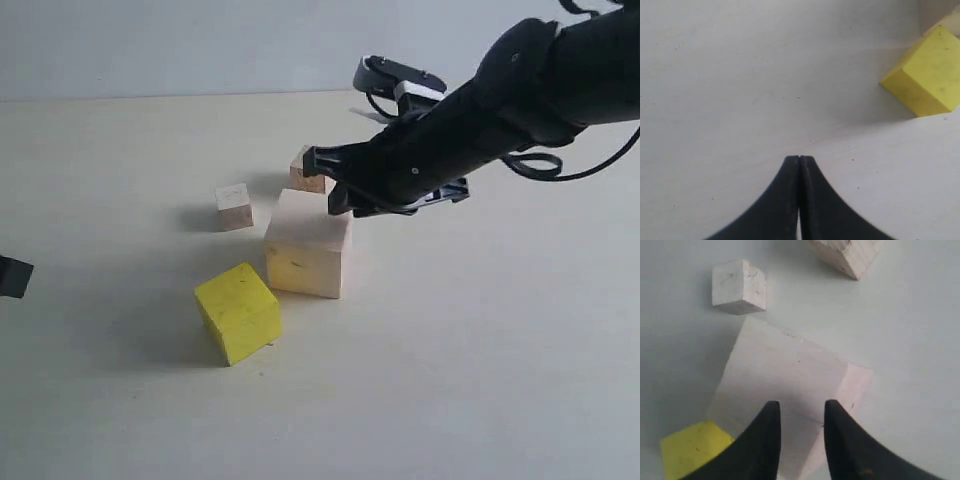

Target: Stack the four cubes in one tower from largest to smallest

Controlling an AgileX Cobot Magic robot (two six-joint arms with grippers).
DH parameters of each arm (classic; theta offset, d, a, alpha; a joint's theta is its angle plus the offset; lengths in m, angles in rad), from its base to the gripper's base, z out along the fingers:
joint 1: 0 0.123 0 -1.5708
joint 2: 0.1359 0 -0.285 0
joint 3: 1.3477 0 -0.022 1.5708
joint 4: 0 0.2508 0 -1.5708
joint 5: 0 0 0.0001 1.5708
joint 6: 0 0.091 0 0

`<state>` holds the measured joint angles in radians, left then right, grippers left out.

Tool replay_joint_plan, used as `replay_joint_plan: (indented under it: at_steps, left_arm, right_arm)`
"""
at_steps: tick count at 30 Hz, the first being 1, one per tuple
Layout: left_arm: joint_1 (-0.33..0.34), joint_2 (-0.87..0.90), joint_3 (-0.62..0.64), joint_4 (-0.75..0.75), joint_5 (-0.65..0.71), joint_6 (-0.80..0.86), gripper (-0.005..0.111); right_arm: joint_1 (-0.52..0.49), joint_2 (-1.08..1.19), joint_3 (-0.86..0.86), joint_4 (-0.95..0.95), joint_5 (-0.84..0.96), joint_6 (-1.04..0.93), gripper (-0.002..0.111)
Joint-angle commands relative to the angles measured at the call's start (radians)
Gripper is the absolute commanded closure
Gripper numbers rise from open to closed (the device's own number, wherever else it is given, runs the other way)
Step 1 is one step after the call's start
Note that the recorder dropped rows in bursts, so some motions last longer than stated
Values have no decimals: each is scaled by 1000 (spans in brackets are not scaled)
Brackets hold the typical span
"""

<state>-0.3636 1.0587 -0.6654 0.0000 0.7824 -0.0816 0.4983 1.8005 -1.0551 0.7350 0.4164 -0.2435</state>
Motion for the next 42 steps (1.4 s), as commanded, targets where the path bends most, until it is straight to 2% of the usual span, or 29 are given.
replay_joint_plan:
  at_steps: [1,5,11,13,16,32,42]
  left_arm:
    - [-6,2,6,-10,-8,-1,107]
    - [-6,2,6,-10,-8,-1,107]
    - [-6,2,9,-10,-7,-1,107]
    - [-6,2,9,-10,-7,-1,107]
    - [-6,2,9,-10,-7,-1,107]
    - [-6,2,10,-10,-37,22,107]
    - [-6,2,10,-10,-42,22,107]
  right_arm:
    - [2,-105,0,-215,3,146,78]
    - [2,-155,0,-362,46,305,78]
    - [2,-138,0,-455,152,323,80]
    - [2,-121,0,-493,150,323,88]
    - [2,-87,0,-518,123,323,108]
    - [0,82,0,-501,-114,317,108]
    - [2,132,-44,-499,-100,292,108]
